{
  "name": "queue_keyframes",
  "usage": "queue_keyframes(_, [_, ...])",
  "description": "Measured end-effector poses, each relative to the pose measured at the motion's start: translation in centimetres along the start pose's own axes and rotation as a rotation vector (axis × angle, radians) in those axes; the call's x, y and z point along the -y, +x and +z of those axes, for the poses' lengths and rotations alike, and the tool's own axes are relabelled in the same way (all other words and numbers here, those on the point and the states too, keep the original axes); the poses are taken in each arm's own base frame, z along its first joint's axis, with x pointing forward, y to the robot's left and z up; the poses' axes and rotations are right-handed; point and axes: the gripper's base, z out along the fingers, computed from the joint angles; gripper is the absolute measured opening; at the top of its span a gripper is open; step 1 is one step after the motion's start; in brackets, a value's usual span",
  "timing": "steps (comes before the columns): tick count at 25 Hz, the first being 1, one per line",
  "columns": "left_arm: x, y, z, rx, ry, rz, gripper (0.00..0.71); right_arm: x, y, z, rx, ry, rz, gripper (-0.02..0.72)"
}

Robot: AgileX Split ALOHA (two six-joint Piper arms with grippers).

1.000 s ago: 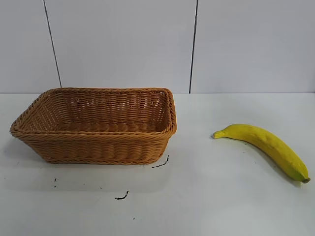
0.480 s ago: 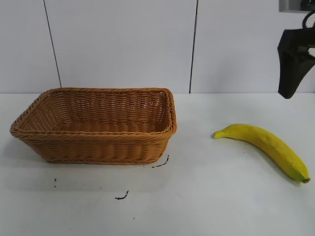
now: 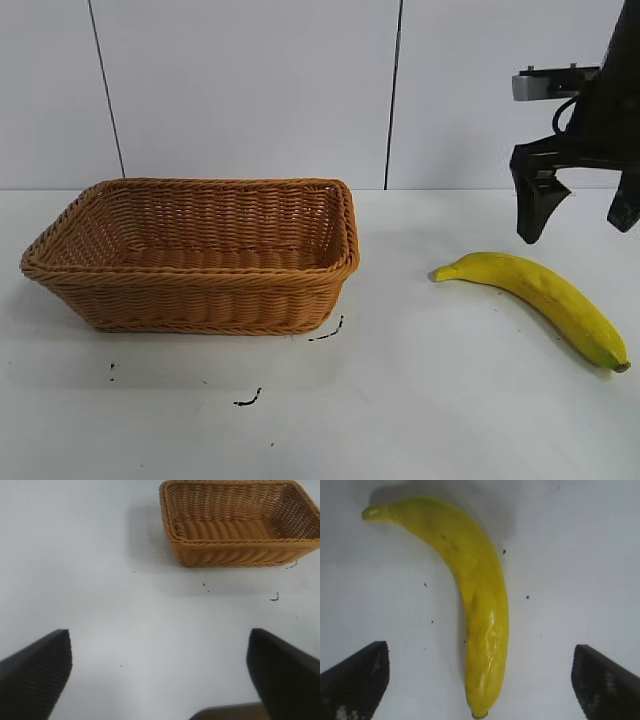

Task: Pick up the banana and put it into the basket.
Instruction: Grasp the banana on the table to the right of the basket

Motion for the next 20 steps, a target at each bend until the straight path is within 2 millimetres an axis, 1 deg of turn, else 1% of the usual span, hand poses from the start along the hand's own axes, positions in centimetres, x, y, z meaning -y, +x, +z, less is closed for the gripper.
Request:
queue_keyframes(4, [0.0, 0.0, 0.0, 0.0, 0.0, 0.0, 0.69, 0.0, -0.1, 2.1, -0.021, -0.003, -0.001, 0.692])
queue_keyframes(10, [0.0, 0.0, 0.0, 0.0, 0.0, 0.0, 0.69, -0.1, 0.2, 5.3, -0.09, -0.016, -0.001, 0.692])
queue_keyframes(13, [0.0, 0.0, 0.0, 0.0, 0.0, 0.0, 0.69, -0.1, 0.4, 6.4, -0.112, -0.019, -0.001, 0.692])
queue_keyframes(20, [0.0, 0.0, 0.0, 0.0, 0.0, 0.0, 0.69, -0.1, 0.1, 6.8, -0.088, -0.015, -0.002, 0.692])
